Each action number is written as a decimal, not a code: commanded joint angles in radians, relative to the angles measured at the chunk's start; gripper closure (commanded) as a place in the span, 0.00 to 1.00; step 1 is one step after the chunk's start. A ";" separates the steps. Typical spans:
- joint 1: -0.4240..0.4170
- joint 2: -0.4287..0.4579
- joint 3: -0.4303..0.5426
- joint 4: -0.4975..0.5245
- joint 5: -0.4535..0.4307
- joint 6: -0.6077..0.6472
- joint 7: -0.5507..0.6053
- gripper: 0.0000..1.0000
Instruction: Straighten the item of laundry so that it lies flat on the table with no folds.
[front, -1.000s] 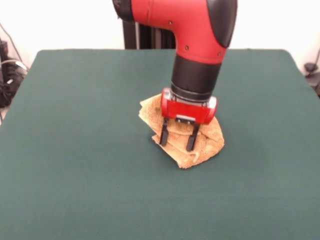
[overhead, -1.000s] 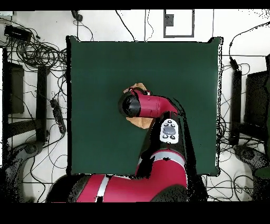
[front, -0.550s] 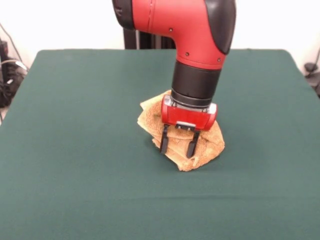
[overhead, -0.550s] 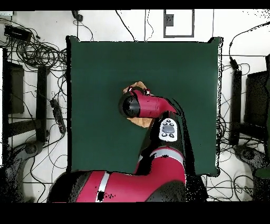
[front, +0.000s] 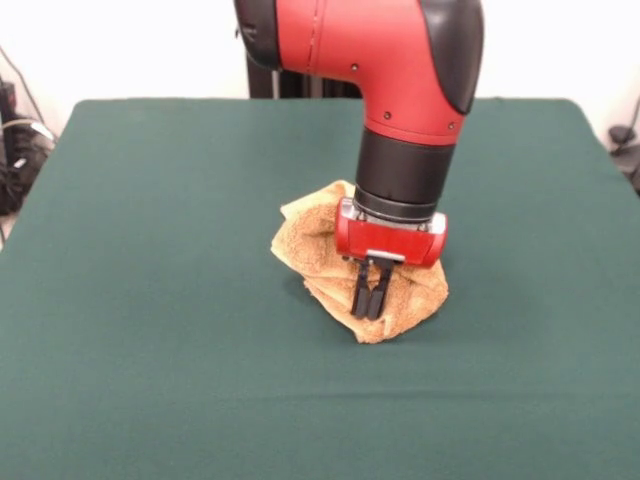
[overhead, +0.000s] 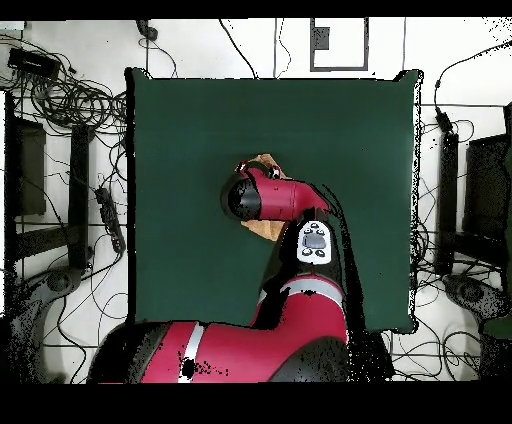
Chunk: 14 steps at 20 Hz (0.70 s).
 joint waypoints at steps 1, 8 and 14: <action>0.043 0.130 0.095 -0.040 0.015 -0.079 0.150 1.00; 0.046 0.086 0.085 -0.012 0.019 -0.043 0.151 1.00; 0.008 0.095 0.134 -0.016 0.019 0.010 0.117 0.00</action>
